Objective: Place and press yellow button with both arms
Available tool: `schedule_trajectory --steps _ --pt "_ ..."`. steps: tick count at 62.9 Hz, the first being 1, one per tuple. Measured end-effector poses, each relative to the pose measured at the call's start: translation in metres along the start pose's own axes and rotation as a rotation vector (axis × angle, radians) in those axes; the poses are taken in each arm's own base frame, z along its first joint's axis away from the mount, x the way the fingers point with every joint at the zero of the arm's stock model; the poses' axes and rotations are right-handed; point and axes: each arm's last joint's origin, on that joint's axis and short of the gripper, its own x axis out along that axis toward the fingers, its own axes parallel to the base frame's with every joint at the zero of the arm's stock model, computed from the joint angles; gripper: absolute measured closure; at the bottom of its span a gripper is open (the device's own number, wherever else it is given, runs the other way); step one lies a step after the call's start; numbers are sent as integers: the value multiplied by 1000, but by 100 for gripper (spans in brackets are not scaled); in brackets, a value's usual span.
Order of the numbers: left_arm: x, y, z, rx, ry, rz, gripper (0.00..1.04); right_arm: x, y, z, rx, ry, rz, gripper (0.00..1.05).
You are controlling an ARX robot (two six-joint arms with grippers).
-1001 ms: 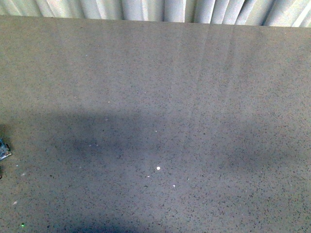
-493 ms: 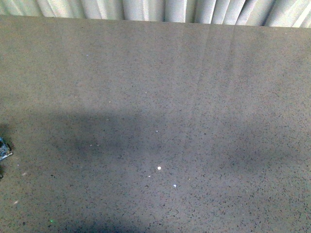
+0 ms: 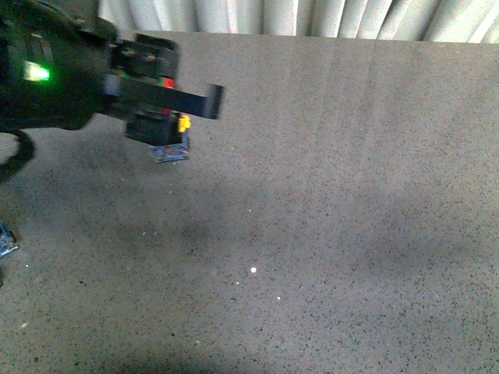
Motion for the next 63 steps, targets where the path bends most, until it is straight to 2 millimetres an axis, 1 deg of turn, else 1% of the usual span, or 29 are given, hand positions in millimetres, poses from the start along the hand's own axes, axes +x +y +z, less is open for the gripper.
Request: schedule_trajectory --steps 5,12,19,27,41,56,59,62,63 --pt "9 -16 -4 13 6 -22 71 0 0 0 0 0 0 9" --pt "21 -32 -14 25 26 -55 71 0 0 0 0 0 0 9" --pt "32 -43 -24 41 45 -58 71 0 0 0 0 0 0 9" --pt "38 -50 -34 59 73 -65 71 0 0 0 0 0 0 9" --pt "46 -56 -45 72 93 -52 71 0 0 0 0 0 1 9" --pt "50 -60 -44 77 90 -53 70 0 0 0 0 0 0 9" --pt "50 -60 -45 77 90 -54 64 0 0 0 0 0 0 9" --pt "51 -60 -45 77 92 -57 53 0 0 0 0 0 0 9" --pt "51 -60 -45 77 92 -58 51 0 0 0 0 0 0 9"
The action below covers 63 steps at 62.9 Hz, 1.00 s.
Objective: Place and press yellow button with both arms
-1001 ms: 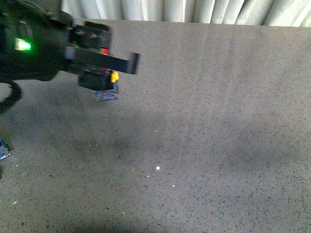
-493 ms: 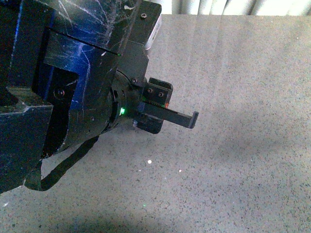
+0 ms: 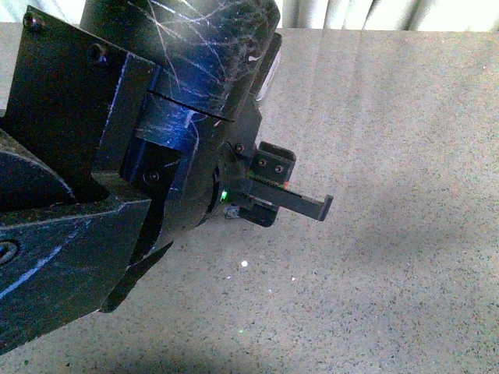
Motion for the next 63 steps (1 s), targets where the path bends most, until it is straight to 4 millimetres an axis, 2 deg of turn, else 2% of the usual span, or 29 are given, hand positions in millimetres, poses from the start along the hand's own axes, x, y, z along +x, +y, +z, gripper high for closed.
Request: schedule_trajectory --steps 12,19,29,38,48,49,52,55,57,63 --pt "-2 0 0 -2 1 -2 23 0 0 0 0 0 0 9" --pt "-11 2 -2 -1 8 -3 7 0 0 0 0 0 0 9" --pt "-32 14 -2 -28 -8 3 9 0 0 0 0 0 0 9" --pt "-57 46 1 -129 -55 32 9 0 0 0 0 0 0 9" --pt "-66 80 -4 -197 -79 115 10 0 0 0 0 0 0 9" --pt "-66 81 -6 -197 -99 128 12 0 0 0 0 0 0 9" --pt "-68 99 -17 -193 -279 321 22 0 0 0 0 0 2 9" --pt "-78 111 -28 -204 -370 371 29 0 0 0 0 -1 2 9" --pt "-93 122 -35 -210 -457 403 36 0 0 0 0 0 -2 9" --pt "-130 142 -34 -211 -579 424 53 0 0 0 0 0 -1 9"
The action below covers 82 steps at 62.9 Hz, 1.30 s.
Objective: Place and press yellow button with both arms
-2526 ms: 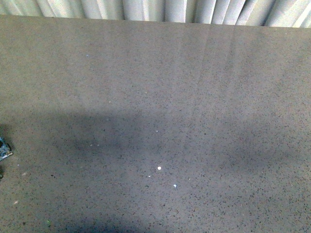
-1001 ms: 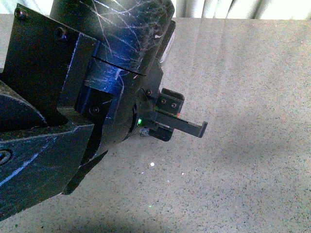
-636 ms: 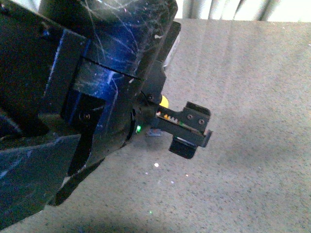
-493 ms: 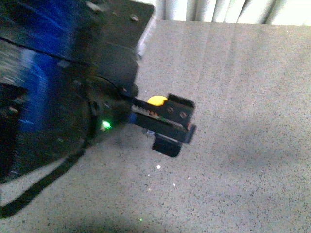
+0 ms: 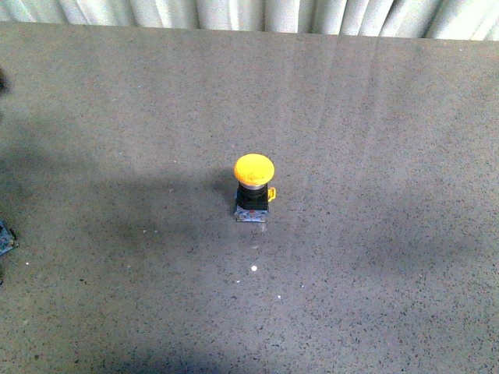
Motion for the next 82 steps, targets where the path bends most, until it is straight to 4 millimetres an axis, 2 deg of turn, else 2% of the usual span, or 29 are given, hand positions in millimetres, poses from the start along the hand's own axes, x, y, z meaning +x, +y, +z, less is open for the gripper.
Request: schedule_trajectory --steps 4,9,18,47,82 --pt "-18 18 10 -2 -48 4 65 0 0 0 0 0 2 9" --pt "-34 33 10 -1 -53 18 80 0 0 0 0 0 2 9" --pt "-49 37 9 0 -51 20 104 0 0 0 0 0 2 9" --pt "-83 36 9 6 -58 20 103 0 0 0 0 0 0 9" --pt "-105 36 14 7 -79 20 103 0 0 0 0 0 1 9"
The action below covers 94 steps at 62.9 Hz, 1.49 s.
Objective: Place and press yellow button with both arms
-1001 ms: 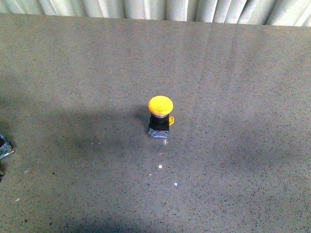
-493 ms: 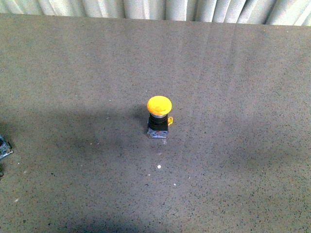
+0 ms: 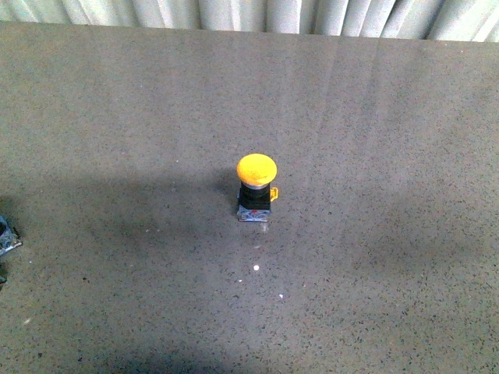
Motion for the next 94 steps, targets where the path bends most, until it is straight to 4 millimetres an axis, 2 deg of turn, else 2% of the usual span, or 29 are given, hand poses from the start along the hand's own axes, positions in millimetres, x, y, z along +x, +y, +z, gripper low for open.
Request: schedule_trajectory --steps 44,46,52,53,57,60,66,69,73,75,91,94 --pt "-23 0 -4 1 16 2 103 0 0 0 0 0 2 9" --pt "-23 0 -4 1 16 2 99 0 0 0 0 1 1 9" --pt "-23 0 -4 1 15 2 82 4 2 1 20 370 76 9" --pt "-23 0 -4 1 15 2 78 7 2 2 22 471 84 9" --pt "-23 0 -4 1 15 2 67 18 4 5 12 553 98 9" --pt "-23 0 -4 1 15 2 58 27 6 9 -1 562 114 9" --pt "-23 0 -4 2 15 2 33 61 16 21 -61 555 175 9" --pt "-23 0 -4 2 15 2 21 79 27 21 -106 571 217 9" --pt "-23 0 -4 2 15 2 11 95 37 18 -147 582 240 9" --pt "-23 0 -4 4 15 2 7 103 43 16 -159 588 257 9" --pt "-23 0 -4 5 15 2 9 161 89 -3 -180 654 336 9" --pt "-23 0 -4 5 15 2 9 169 96 -6 -181 664 339 14"
